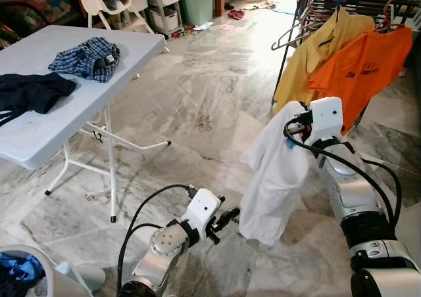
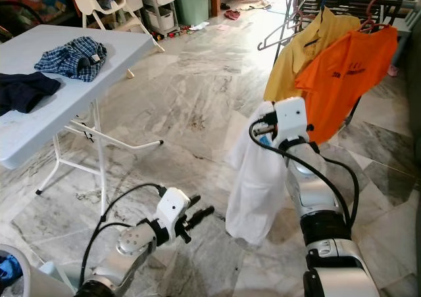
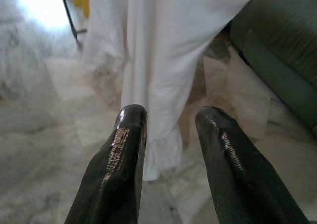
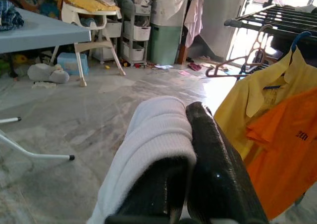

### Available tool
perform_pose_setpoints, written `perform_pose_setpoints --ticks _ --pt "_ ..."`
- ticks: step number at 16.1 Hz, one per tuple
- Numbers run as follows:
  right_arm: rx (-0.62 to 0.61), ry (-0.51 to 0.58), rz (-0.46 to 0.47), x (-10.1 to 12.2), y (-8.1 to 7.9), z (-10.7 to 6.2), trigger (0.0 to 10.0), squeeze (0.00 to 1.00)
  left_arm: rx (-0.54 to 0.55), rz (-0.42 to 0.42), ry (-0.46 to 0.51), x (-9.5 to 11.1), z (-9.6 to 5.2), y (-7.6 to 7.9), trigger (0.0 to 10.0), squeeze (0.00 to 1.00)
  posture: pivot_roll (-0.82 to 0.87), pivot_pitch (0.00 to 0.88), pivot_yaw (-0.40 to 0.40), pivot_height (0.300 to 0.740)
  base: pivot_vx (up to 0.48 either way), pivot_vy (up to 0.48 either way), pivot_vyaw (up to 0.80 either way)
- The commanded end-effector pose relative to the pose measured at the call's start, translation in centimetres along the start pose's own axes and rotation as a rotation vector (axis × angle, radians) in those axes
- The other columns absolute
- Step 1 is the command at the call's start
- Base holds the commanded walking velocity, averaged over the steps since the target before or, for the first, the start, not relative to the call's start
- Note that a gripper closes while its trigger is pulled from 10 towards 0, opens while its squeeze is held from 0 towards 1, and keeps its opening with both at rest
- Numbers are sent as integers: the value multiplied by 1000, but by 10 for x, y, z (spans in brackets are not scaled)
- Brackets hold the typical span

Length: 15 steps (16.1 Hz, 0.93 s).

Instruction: Hang hanger

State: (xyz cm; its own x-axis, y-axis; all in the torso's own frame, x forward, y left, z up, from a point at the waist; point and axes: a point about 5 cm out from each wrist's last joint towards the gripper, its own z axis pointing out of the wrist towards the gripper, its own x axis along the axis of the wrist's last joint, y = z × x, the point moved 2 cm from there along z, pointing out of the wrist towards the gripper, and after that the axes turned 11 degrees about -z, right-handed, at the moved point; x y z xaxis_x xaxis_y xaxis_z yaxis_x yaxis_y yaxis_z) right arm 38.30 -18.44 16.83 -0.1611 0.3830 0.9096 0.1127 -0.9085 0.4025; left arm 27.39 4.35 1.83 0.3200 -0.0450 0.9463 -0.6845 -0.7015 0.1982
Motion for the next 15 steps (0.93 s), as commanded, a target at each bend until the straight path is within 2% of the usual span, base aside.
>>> perform_pose_setpoints --ticks 1,2,5,8,9,10,11,12,15 --pt "-10 61 10 23 0 7 0 0 6 -70 -11 -1 5 -1 10000 1000 -127 67 50 740 0 0 0" --pt "-14 62 16 25 0 8 0 0 -2 -108 -10 0 8 2 10000 1000 -137 69 46 740 0 0 0" --pt "-74 22 43 29 5 13 0 0 -2 -153 10 3 17 9 10000 1000 -167 80 41 740 0 0 0" --pt "-105 -34 32 35 3 19 0 0 -36 -167 23 5 27 26 10000 1000 -192 80 35 740 0 0 0" --pt "-105 -34 32 35 3 19 0 0 -36 -167 23 5 27 26 10000 1000 -192 80 35 740 0 0 0" --pt "-160 -85 58 35 4 23 0 0 -59 -180 25 4 32 34 10000 63 -202 75 32 740 0 0 0" --pt "-181 -99 69 35 4 24 0 0 -65 -185 26 4 32 37 10000 63 -202 75 32 740 0 0 0" --pt "-225 -138 95 37 -1 29 0 0 -71 -188 34 6 35 39 10000 0 -202 74 28 740 0 0 0" --pt "-277 -203 152 46 -16 35 0 0 -65 -179 52 11 39 40 10000 0 -201 74 26 740 0 0 0"
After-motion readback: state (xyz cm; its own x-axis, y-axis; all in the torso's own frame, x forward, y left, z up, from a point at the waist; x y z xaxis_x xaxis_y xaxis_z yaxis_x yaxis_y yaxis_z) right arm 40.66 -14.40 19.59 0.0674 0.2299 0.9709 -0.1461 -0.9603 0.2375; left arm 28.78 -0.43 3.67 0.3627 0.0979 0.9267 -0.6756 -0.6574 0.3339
